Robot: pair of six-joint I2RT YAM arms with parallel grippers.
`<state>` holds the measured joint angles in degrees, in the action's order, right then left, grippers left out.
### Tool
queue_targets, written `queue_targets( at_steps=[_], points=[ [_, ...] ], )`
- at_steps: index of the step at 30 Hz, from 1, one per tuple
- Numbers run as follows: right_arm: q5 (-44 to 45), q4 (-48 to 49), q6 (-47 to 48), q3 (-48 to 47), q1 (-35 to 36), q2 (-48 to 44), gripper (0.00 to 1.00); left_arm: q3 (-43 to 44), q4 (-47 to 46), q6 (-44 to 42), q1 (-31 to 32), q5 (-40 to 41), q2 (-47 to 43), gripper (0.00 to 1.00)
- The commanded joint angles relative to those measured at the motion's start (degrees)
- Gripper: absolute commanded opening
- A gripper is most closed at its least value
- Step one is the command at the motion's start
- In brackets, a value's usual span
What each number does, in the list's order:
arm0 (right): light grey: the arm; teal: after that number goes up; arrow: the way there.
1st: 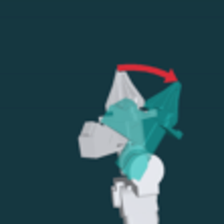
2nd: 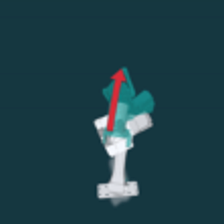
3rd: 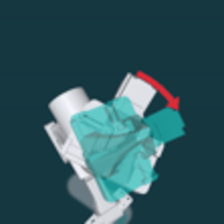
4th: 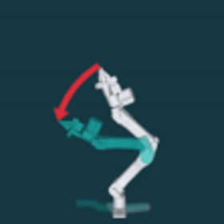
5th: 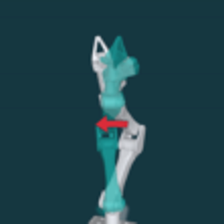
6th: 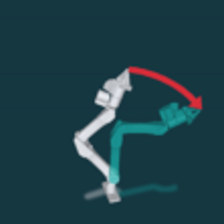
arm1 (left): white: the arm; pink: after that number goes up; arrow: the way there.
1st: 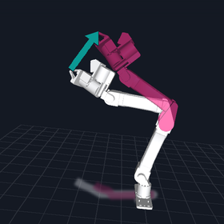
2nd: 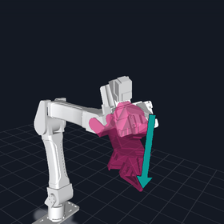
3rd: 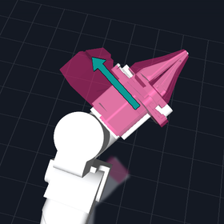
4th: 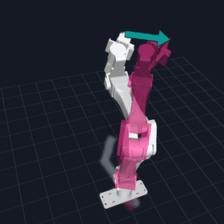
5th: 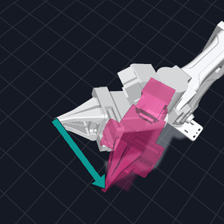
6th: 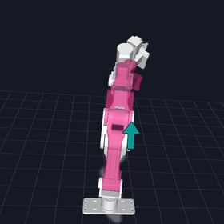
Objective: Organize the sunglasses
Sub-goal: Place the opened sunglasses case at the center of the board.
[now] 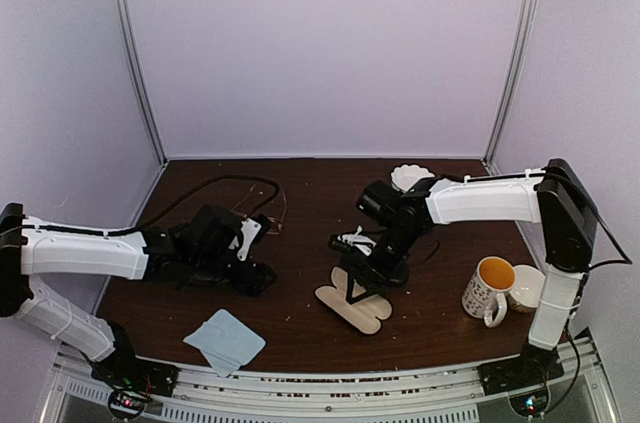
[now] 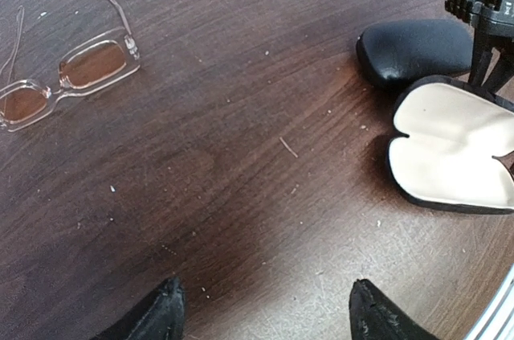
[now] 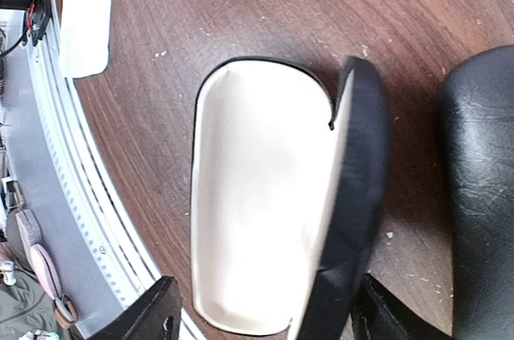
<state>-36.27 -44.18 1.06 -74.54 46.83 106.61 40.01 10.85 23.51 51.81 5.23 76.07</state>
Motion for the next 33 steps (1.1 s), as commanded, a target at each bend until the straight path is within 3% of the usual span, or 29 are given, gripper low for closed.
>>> queue_targets(
  at_steps=[1,10,22,33],
  points=[
    [2.7,0.6,-0.5,0.3,-0.3,-2.8,0.74,1.9,-1.4,-0.8,-0.7,-0.6,0.5,0.73],
    [5.0,2.0,-2.3,2.3,-0.3,-7.2,0.73,2.2,-1.0,-0.9,-0.8,-0.8,1.0,0.73],
    [9.0,8.4,-8.4,10.8,-0.1,-15.2,0.55,5.1,1.5,-0.9,0.1,-1.3,2.7,0.73],
    [14.7,9.9,-9.9,16.5,0.1,-19.1,0.46,13.6,-1.2,6.6,4.0,-8.3,11.1,0.7]
  ],
)
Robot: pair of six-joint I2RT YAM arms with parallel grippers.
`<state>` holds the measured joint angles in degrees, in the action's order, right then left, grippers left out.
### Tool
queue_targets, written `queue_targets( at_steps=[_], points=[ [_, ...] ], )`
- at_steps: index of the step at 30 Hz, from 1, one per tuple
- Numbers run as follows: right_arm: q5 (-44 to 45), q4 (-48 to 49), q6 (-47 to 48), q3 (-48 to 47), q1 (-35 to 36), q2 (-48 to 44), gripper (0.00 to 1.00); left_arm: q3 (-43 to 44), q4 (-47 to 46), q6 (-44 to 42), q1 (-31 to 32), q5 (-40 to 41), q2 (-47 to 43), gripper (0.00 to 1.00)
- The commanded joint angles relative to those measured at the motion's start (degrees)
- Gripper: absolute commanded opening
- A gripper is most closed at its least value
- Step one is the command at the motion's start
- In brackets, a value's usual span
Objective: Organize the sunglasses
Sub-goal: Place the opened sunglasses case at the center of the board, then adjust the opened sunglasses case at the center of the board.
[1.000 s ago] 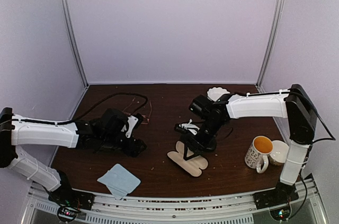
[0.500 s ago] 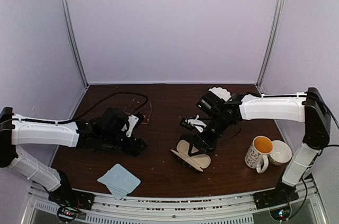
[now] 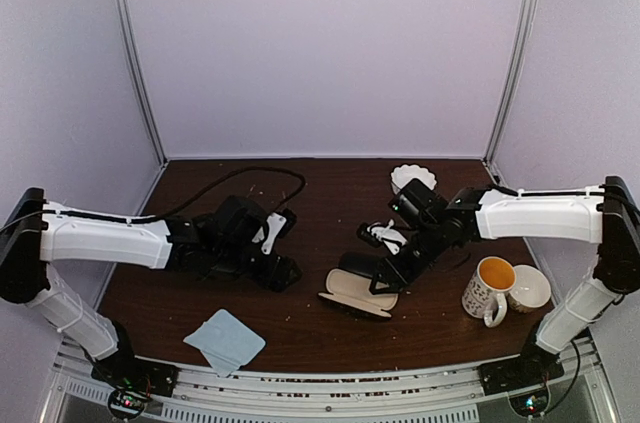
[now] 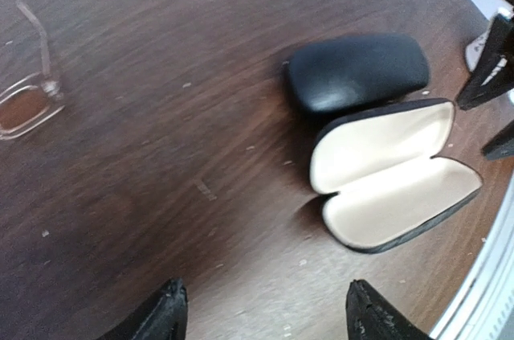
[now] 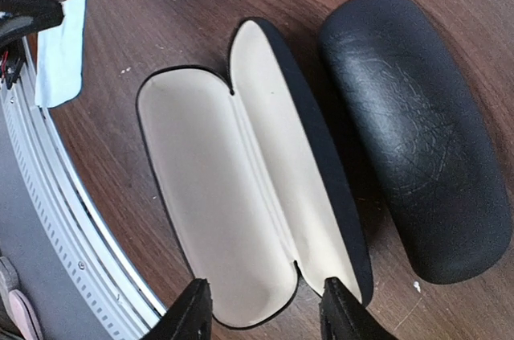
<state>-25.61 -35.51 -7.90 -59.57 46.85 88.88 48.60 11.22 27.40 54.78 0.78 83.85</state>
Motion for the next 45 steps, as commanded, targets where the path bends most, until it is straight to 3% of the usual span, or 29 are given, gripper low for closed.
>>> queue_targets(
  at_steps=[1,15,25,45],
  points=[
    [4.7,1.5,-1.4,1.9,0.1,-1.6,0.46,6.5,-0.6,3.2,1.2,-4.5,4.5,0.7],
    [11.1,7.7,-8.7,9.2,0.0,-5.3,0.48,16.0,7.9,9.8,1.6,-17.4,15.6,0.68],
    [10.2,10.7,-8.0,10.2,0.0,-1.8,0.46,16.5,8.9,10.5,2.4,-18.0,18.5,0.67],
    [8.1,13.5,-5.2,10.7,0.1,-1.2,0.01,16.9,7.4,10.7,2.5,-17.7,21.2,0.66]
  ],
)
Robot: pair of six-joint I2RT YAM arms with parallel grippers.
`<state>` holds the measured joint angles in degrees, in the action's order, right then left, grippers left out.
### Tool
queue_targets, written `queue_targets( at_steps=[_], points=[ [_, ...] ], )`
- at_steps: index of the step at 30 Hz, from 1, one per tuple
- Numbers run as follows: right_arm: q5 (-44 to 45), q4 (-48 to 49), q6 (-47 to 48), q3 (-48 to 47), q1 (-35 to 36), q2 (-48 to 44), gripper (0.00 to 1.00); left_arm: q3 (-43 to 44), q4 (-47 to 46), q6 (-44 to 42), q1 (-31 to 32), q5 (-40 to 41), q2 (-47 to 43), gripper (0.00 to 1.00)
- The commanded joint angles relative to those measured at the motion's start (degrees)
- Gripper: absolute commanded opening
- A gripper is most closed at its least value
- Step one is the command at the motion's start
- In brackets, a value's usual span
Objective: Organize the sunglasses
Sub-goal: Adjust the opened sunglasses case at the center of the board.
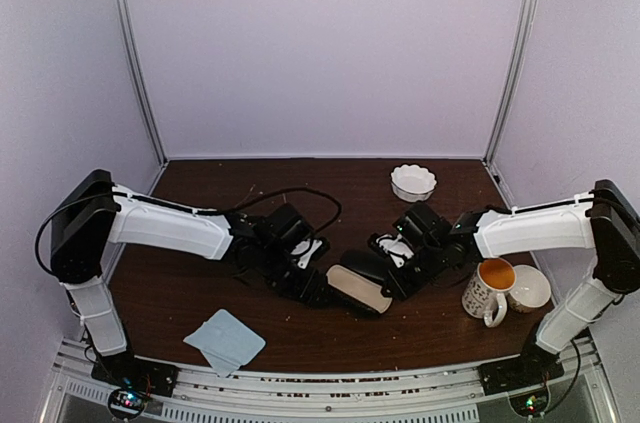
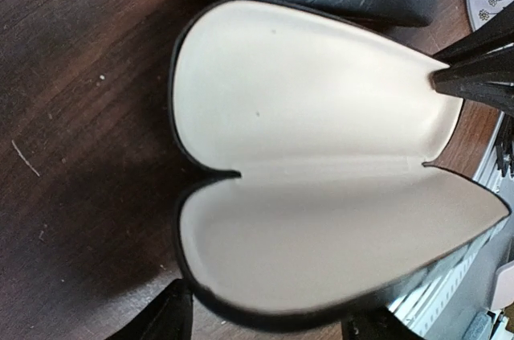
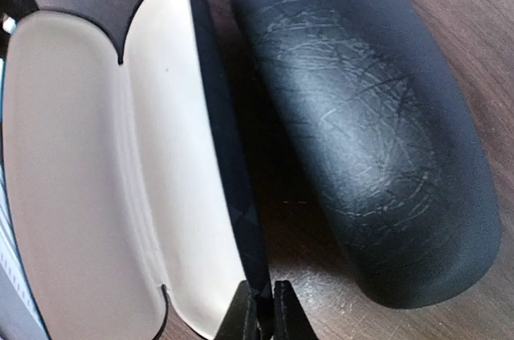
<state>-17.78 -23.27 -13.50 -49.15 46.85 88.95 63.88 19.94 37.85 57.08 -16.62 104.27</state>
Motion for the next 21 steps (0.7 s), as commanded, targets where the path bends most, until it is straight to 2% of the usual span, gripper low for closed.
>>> queue_targets(
  at_steps=[1,12,21],
  points=[
    [0.4,1.3,0.5,0.3,0.0,-1.6,0.0,1.7,-1.4,0.3,0.2,-0.3,0.8,0.66],
    [5.7,-1.1,1.3,0.5,0.2,-7.1,0.0,2.6,-1.4,-0.8,0.2,1.5,-0.6,0.65],
    [17.9,-3.1,1.9,1.7,2.3,-11.4,0.0,1.9,-4.0,-2.0,0.4,1.4,-3.9,0.65]
  ],
)
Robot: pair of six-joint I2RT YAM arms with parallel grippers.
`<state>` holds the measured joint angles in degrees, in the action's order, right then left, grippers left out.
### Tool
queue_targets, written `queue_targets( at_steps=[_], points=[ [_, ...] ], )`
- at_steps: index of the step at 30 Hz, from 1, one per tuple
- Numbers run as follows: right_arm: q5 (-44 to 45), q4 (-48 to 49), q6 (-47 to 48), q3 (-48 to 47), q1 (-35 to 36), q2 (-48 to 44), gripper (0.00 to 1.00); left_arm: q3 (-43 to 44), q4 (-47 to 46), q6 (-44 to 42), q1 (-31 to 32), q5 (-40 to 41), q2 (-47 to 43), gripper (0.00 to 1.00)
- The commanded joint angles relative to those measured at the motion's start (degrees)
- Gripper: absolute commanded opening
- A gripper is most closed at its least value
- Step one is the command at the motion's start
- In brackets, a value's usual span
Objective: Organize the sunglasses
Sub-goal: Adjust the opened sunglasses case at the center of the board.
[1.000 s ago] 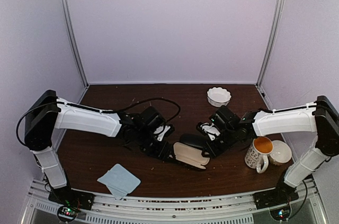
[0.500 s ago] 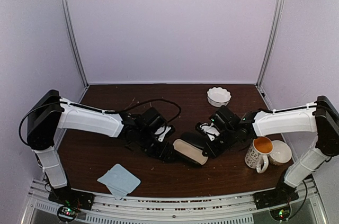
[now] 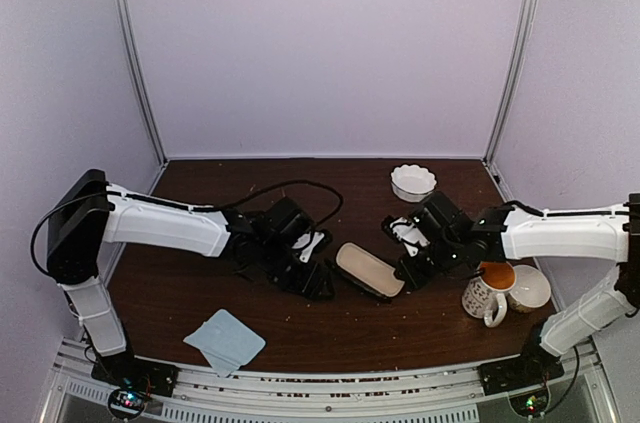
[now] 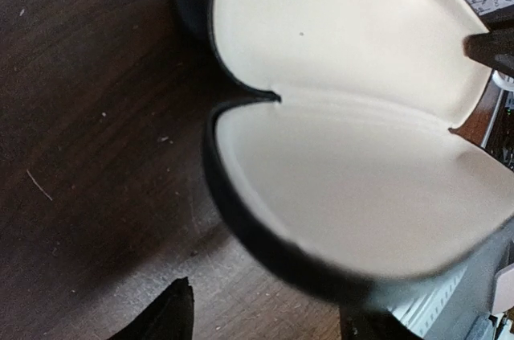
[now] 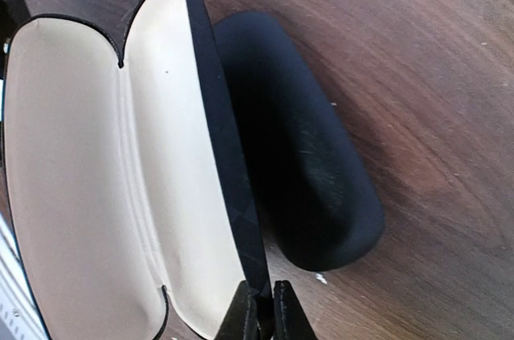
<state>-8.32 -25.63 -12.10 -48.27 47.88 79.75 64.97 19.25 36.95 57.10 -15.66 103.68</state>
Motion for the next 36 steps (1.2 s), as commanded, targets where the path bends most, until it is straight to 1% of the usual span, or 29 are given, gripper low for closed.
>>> queue_targets(
  at_steps=[1,4,8,15,20,27,30,36],
  points=[
    [10.3,-1.0,0.4,1.0,1.7,-2.4,0.0,0.6,-3.7,-0.9,0.5,0.4,-3.8,0.65],
    [15.0,-1.4,0.1,1.0,2.7,-3.0,0.0,0.4,-5.0,0.2,0.4,-0.4,-4.8,0.62],
    [21.0,-1.7,-0.4,0.8,3.8,-4.0,0.0,0.9,-5.8,2.3,0.5,-1.5,-5.2,0.62],
    [27.4,-2.4,-0.3,-0.5,6.6,-3.9,0.0,2.2,-7.5,10.1,0.6,-3.2,-6.1,0.62],
    [30.5,-2.4,-0.5,-1.2,8.8,-3.9,0.0,3.2,-10.3,17.6,0.6,-2.4,-6.0,0.62],
    [33.7,-2.0,0.2,-1.5,11.8,-4.3,0.0,4.2,-17.9,24.8,0.5,-2.4,-1.9,0.6],
    [34.3,-2.1,0.6,-1.8,12.5,-4.6,0.0,4.7,-18.5,26.0,0.5,-2.3,-0.2,0.59],
    [35.6,-2.2,0.9,-2.4,13.4,-4.3,0.0,4.7,-16.6,27.0,0.3,-1.1,1.7,0.56]
  ],
)
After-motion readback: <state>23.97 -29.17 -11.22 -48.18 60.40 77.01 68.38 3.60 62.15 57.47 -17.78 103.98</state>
